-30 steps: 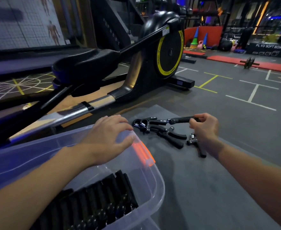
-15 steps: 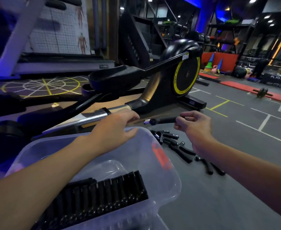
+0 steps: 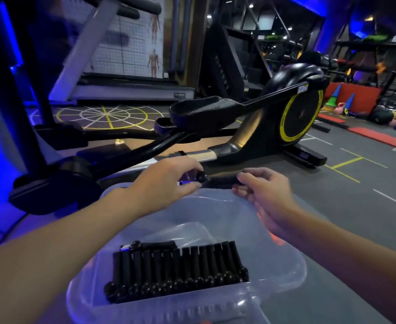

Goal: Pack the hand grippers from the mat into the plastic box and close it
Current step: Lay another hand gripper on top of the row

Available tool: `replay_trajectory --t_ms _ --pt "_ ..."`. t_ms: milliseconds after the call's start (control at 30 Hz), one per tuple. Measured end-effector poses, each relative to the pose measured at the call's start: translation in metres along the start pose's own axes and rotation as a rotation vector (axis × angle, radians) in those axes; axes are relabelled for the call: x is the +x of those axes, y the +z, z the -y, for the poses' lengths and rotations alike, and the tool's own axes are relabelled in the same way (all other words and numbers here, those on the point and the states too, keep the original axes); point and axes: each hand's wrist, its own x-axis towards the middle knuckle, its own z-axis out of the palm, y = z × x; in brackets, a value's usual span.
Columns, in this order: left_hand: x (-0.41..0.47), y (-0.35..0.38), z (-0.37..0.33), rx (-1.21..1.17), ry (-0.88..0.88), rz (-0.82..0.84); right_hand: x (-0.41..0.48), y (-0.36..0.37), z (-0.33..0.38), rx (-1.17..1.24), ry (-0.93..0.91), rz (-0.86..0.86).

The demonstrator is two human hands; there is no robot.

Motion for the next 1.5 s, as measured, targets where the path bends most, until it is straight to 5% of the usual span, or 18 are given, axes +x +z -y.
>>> replay_trajectory --t_ms 267,400,533,1167,1500 --pt "-0.035 -0.012 0.038 -0.064 -0.144 0.083 0.0 0.033 -0.023 -0.276 0.037 0.22" --pt "-0.047 -0.009 0.053 -0.036 -0.212 0.126 0.002 0.037 -0.031 -0.79 -0.129 0.377" --pt "-0.056 -0.008 0.062 0.004 -0.235 0.133 0.005 0.044 -0.042 -0.942 -0.318 0.478" --pt "-0.083 -0.013 0.102 0.153 -0.314 0.067 0.023 0.059 -0.075 -0.995 -0.336 0.431" --pt "-0.091 -0.014 0.107 0.042 -0.399 0.149 0.035 0.072 -0.108 -1.064 -0.401 0.521"
